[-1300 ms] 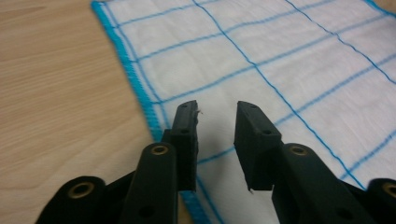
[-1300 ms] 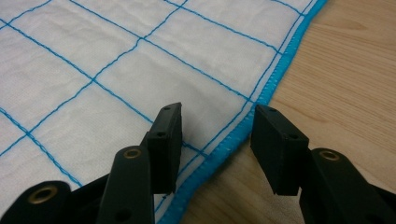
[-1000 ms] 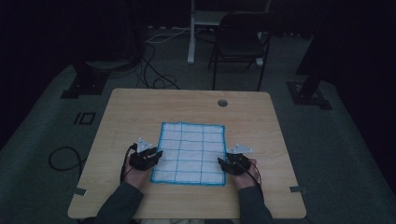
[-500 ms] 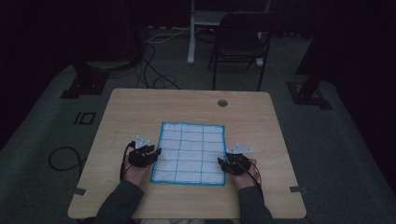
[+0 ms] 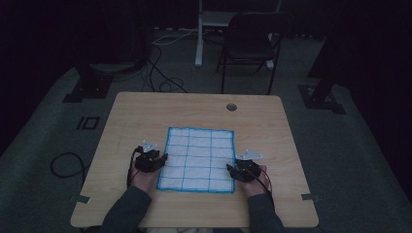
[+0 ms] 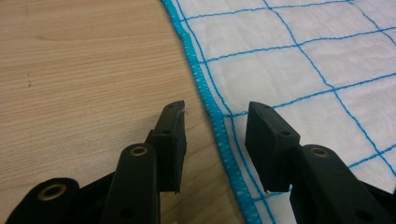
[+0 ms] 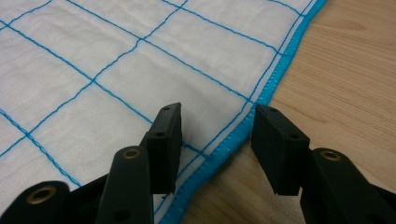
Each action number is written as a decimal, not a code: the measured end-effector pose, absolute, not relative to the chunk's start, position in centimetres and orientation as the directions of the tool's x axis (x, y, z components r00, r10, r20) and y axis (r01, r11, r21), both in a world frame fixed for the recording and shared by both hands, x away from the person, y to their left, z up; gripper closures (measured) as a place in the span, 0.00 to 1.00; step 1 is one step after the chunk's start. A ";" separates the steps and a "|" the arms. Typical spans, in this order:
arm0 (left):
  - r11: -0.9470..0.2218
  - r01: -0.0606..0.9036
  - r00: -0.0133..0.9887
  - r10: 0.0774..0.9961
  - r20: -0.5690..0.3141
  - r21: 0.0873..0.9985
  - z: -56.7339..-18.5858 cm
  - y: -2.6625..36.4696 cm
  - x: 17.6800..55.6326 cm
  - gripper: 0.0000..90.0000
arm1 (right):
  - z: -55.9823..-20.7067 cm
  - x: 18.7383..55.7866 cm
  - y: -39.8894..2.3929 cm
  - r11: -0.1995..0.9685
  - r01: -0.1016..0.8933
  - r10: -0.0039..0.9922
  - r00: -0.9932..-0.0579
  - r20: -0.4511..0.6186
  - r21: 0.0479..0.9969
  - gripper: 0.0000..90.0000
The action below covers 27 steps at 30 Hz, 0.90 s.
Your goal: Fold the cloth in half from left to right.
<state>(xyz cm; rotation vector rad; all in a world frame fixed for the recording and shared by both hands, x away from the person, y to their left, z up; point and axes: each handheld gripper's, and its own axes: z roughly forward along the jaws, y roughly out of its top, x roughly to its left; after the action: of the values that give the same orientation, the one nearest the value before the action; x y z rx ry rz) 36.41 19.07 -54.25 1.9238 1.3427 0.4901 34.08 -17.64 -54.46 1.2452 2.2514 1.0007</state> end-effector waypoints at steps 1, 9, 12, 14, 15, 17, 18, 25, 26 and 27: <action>-0.191 0.641 0.382 0.919 -0.094 0.743 -54.3 19.0 36.4 0.65 | -54.5 34.1 -17.6 0.355 0.574 0.844 -0.536 0.012 0.738 0.59; -0.209 0.630 0.397 0.914 -0.079 0.748 -54.3 18.5 36.5 0.62 | -54.5 34.1 -17.6 0.354 0.573 0.843 -0.537 0.012 0.739 0.59; -0.206 0.630 0.402 0.911 -0.088 0.748 -54.4 18.2 36.6 0.62 | -54.5 34.1 -17.6 0.353 0.573 0.844 -0.536 0.012 0.740 0.59; -0.213 0.628 0.407 0.910 -0.082 0.748 -54.4 18.0 36.6 0.62 | -54.5 34.1 -17.6 0.353 0.572 0.844 -0.536 0.011 0.740 0.59; -0.215 0.627 0.410 0.908 -0.082 0.749 -54.4 17.9 36.6 0.62 | -54.5 34.1 -17.5 0.353 0.573 0.845 -0.535 0.011 0.740 0.59; -0.223 0.624 0.412 0.908 -0.073 0.749 -54.4 17.6 36.6 0.62 | -54.5 34.0 -17.5 0.352 0.573 0.846 -0.533 0.011 0.740 0.59; -0.225 0.624 0.413 0.908 -0.071 0.748 -54.4 17.4 36.6 0.62 | -54.5 34.0 -17.5 0.352 0.573 0.846 -0.533 0.011 0.740 0.60; -0.227 0.624 0.421 0.904 -0.076 0.747 -54.4 16.6 36.3 0.63 | -54.5 34.0 -17.4 0.352 0.573 0.846 -0.534 0.011 0.740 0.60; -0.239 0.621 0.425 0.903 -0.065 0.746 -54.4 16.5 36.2 0.63 | -54.5 34.0 -17.4 0.352 0.572 0.846 -0.534 0.011 0.741 0.60; -0.243 0.620 0.424 0.904 -0.057 0.746 -54.4 16.4 36.2 0.64 | -54.5 34.0 -17.4 0.354 0.572 0.845 -0.535 0.009 0.740 0.61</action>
<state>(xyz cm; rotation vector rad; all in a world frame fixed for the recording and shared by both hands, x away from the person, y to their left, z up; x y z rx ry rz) 36.18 16.36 -54.36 1.9681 1.2868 0.5102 33.95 -17.40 -54.49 1.2433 2.2468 1.0014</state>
